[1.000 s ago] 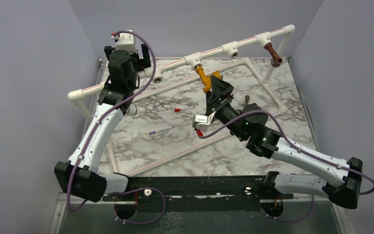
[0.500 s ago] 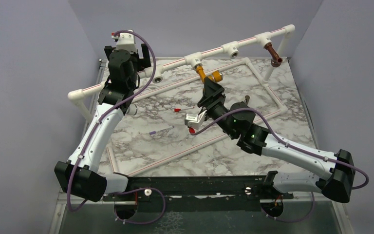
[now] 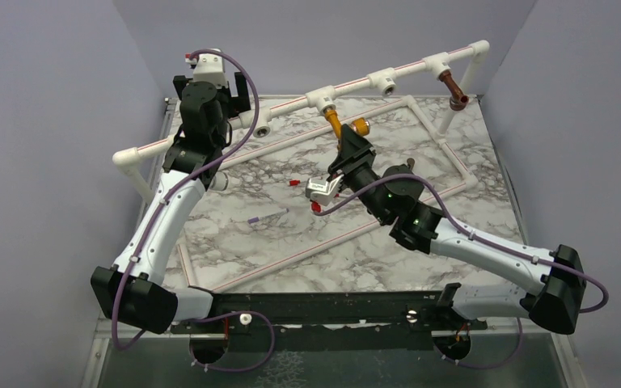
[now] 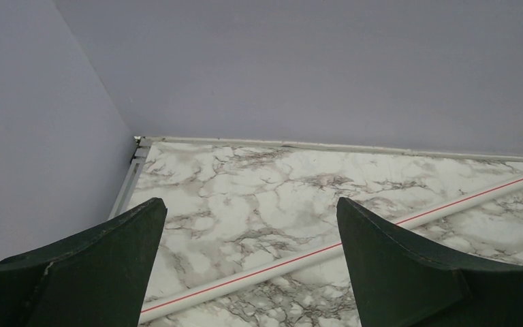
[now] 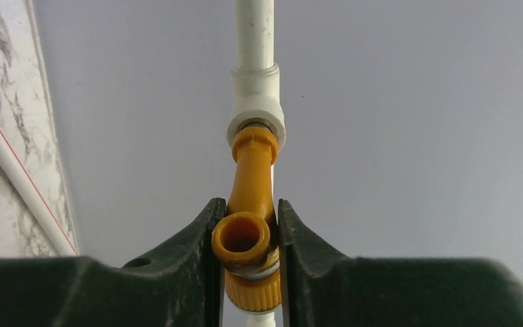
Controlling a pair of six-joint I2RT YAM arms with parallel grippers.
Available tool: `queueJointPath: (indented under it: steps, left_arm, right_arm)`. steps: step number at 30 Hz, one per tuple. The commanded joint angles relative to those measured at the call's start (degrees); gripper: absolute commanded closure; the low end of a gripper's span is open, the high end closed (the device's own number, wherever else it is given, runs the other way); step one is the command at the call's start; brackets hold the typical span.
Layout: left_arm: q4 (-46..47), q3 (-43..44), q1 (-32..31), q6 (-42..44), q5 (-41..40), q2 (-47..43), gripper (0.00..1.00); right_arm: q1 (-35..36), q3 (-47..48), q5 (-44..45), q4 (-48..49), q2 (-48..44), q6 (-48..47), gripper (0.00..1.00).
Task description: Install the water faucets
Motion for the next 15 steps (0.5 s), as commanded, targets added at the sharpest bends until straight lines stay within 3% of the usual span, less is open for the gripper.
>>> queueJointPath:
  steps: [1,5,15]
  left_arm:
    - [-8.4,-2.6,-0.5,-0.9,2.3,3.9,0.04]
    - [-8.5,-2.6,-0.5,-0.9,2.4,3.8,0.04]
    - [-8.6,-2.6,-0.6,-0.8,2.0,3.6,0.04]
  right_arm:
    - [-0.3,1.9,-0.5,2.0,0.9,1.5,0.77]
    - [-0.3,3.2,-1.0,1.0,0.7,6.8,0.99]
    - [-0.2,5.1,-2.5,0.8,-0.5,36.0,0.99]
